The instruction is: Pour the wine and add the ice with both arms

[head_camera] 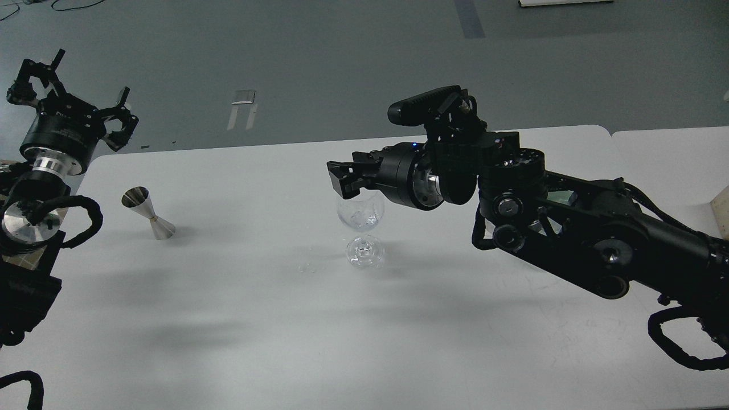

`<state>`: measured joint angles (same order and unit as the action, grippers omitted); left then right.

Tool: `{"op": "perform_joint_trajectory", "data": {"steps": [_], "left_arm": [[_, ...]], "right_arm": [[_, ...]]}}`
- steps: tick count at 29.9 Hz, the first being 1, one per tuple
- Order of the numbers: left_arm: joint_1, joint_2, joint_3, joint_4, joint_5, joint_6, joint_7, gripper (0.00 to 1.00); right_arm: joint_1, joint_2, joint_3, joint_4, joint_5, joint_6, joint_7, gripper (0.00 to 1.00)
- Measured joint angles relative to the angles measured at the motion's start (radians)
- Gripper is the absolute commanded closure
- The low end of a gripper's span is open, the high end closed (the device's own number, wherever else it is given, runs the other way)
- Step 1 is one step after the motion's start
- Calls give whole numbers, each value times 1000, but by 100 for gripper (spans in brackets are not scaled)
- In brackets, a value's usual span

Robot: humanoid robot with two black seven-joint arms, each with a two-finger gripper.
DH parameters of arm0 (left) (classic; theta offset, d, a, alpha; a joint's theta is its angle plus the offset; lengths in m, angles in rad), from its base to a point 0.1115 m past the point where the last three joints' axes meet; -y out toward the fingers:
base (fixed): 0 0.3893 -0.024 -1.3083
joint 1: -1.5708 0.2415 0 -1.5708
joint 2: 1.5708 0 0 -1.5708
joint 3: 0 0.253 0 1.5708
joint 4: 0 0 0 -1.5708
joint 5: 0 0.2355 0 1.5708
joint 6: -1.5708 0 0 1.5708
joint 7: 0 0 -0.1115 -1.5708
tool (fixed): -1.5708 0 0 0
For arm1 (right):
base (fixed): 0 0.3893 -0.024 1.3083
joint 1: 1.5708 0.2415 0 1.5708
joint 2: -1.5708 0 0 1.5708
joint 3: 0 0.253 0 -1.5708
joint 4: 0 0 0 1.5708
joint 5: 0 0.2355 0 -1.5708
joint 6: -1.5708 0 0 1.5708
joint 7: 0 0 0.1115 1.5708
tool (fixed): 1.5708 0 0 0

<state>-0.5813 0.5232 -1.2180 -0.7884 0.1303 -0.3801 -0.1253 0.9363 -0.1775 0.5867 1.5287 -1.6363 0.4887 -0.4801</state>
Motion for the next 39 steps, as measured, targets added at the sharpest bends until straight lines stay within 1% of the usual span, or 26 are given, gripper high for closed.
{"op": "perform_joint_trajectory", "data": {"steps": [1, 3, 4, 5, 15, 20, 23, 27, 30, 32, 36, 39], "left_arm": [[0, 0, 0, 0, 0, 0, 0, 2], [0, 0, 0, 0, 0, 0, 0, 2], [0, 0, 0, 0, 0, 0, 0, 2], [0, 0, 1, 0, 0, 0, 0, 2], [0, -9, -7, 0, -2, 4, -5, 2], [0, -16, -13, -1, -3, 7, -13, 2], [-8, -17, -6, -1, -1, 12, -13, 2], [-15, -18, 2, -2, 12, 6, -2, 2], [-22, -22, 3, -2, 16, 1, 0, 2], [-28, -27, 5, -2, 16, 0, 0, 2], [-48, -51, 6, -2, 16, -1, -10, 2], [-59, -69, 6, -2, 16, -1, -11, 2]], "right_arm": [[0, -1, 2, 1, 0, 0, 0, 50], [1, -1, 9, 2, 0, 0, 0, 32], [1, 0, 17, 2, 0, 0, 0, 6], [1, 1, 28, 3, 0, 0, 0, 1], [-17, 49, 338, -2, 9, -14, 7, 0], [-17, 95, 504, -25, 10, -95, 11, 0], [-23, 104, 555, -49, 11, -137, 13, 0], [-53, 121, 608, -75, 21, -220, 13, 0], [-60, 158, 659, -133, 102, -282, 14, 0], [-60, 171, 711, -177, 200, -311, 14, 0], [-59, 174, 789, -242, 370, -327, 21, 0], [-52, 169, 839, -321, 482, -330, 39, 0]]}}
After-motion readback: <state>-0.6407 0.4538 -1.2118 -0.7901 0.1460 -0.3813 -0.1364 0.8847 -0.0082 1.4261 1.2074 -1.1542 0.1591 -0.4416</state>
